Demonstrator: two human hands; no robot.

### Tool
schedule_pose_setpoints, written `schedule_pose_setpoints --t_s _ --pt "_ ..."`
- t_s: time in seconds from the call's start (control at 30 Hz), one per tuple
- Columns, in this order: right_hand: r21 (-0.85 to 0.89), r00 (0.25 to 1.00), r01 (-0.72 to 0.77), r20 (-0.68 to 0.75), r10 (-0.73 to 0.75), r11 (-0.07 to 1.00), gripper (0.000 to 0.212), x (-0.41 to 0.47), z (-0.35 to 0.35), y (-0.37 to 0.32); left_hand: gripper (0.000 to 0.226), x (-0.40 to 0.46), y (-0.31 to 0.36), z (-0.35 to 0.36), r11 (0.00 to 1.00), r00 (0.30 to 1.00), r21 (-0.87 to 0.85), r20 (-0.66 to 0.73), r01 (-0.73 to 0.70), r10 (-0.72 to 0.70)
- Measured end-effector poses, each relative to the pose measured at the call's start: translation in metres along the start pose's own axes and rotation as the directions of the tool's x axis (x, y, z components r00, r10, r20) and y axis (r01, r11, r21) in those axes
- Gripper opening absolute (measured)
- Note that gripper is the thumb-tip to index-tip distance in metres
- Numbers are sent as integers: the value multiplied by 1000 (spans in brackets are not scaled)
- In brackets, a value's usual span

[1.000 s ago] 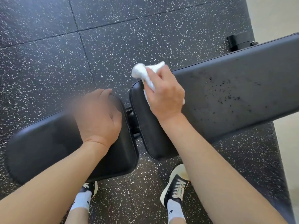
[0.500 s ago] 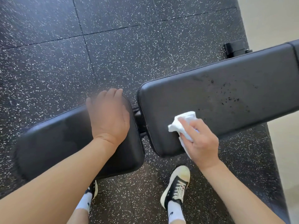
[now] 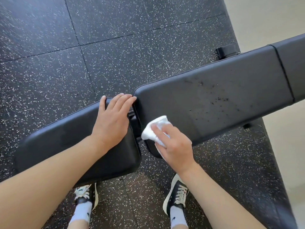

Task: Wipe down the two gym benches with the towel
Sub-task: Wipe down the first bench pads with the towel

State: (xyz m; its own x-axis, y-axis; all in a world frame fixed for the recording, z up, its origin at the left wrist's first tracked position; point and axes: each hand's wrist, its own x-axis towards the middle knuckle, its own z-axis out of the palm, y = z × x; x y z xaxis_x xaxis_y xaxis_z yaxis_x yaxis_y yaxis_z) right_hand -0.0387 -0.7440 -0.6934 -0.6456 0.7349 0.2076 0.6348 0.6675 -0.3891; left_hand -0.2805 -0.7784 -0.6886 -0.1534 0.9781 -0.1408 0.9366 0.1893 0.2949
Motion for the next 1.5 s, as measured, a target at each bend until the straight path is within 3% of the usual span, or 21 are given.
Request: schedule_pose_setpoints --t_s 0.1,0.23,0.37,0.5,0.67,0.8,0.9,1.03,1.1,1.17,1.3,1.43,1.5 --pt "2 998 -64 24 64 998 47 -34 -27 43 60 12 14 -5 997 1000 -78 -15 -8 7" --pt "-77 961 -272 -82 266 959 54 2 -32 65 61 38 58 11 982 999 -187 -51 5 -14" --pt "-94 909 -398 -175 378 913 30 75 -4 50 62 37 79 44 968 970 -234 -201 89 -138" --pt "-21 892 -414 -209 401 910 26 93 9 37 65 40 72 55 977 967 -199 -226 75 -120" --pt "-46 926 -329 -212 312 943 31 37 -9 53 66 41 72 58 983 967 -167 -230 75 -113" --pt "10 840 -485 -270 470 874 39 -25 -38 91 69 42 74 58 981 962 -173 -245 82 -124" --pt "36 745 -610 -316 588 792 33 -12 -26 76 69 42 74 59 984 963 -163 -244 78 -117" --pt "89 822 -494 -276 498 865 25 58 13 22 65 42 72 60 986 963 -151 -248 70 -106" --pt "133 860 -438 -226 457 889 32 79 20 11 59 42 71 62 986 960 -152 -259 70 -108" --pt "119 875 -406 -235 423 906 25 76 18 14 58 42 71 63 987 958 -146 -267 62 -100" --pt "-15 879 -386 -310 362 923 31 8 -8 56 68 41 73 61 987 962 -149 -255 56 -93" --pt "20 869 -441 -239 432 897 36 -45 -44 120 70 42 73 59 986 961 -153 -257 66 -104" --pt "18 821 -520 -267 505 854 32 -37 -40 118 70 42 74 58 984 962 -161 -248 73 -112"
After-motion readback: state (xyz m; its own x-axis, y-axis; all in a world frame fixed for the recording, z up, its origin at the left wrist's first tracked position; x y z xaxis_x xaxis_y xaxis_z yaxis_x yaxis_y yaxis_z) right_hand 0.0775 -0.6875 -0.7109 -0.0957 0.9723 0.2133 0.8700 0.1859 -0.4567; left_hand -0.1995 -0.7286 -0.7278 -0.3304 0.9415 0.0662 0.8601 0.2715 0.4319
